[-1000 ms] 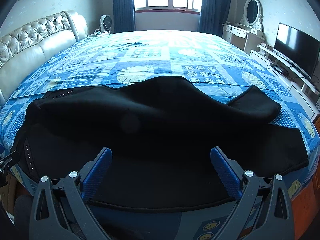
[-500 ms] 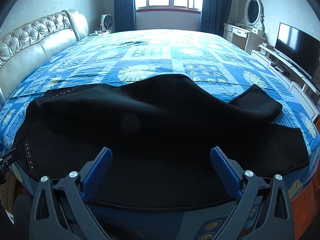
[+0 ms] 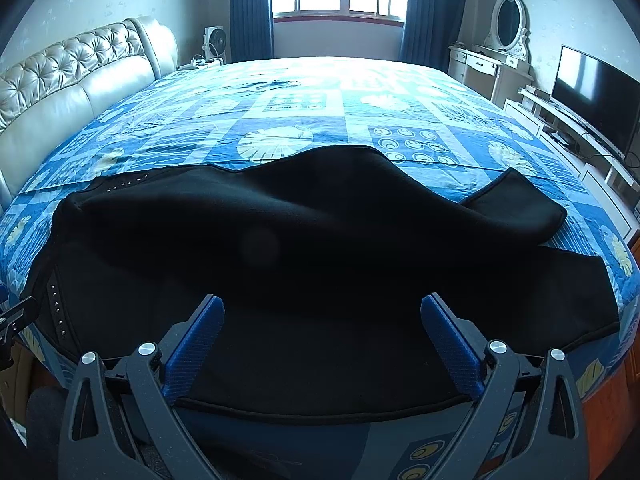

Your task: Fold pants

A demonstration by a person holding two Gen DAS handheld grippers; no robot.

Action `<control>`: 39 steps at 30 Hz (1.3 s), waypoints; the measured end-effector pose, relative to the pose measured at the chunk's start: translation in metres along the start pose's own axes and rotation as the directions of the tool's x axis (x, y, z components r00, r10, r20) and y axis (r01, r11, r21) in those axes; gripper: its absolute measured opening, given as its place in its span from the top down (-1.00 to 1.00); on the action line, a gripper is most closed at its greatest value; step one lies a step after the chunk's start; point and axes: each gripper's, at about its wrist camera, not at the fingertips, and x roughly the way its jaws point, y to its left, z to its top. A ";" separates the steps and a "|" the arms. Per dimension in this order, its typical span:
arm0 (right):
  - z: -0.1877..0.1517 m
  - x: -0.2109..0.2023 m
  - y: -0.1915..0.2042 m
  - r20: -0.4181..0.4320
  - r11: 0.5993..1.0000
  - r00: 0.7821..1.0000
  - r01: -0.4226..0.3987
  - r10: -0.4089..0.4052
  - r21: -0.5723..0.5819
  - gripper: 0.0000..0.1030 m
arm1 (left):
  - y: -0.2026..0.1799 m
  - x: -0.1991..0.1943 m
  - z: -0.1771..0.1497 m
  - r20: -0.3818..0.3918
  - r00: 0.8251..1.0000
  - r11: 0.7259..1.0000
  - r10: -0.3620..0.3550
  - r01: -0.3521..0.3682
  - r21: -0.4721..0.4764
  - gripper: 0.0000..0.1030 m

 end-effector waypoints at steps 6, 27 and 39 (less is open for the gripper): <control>0.000 0.000 0.002 -0.002 1.000 1.000 0.000 0.000 -0.003 -0.90 | 0.000 0.000 0.000 -0.001 1.000 1.000 0.000 0.000 0.000 -0.96; -0.001 0.000 0.006 -0.007 1.000 1.000 -0.016 0.016 -0.006 -0.90 | -0.002 0.000 0.000 -0.002 1.000 1.000 -0.004 0.004 0.004 -0.96; 0.046 0.000 0.000 -0.031 0.930 0.932 -0.363 0.362 -0.050 -0.90 | 0.040 0.000 0.030 -0.060 0.979 0.981 -0.193 0.190 -0.047 -0.96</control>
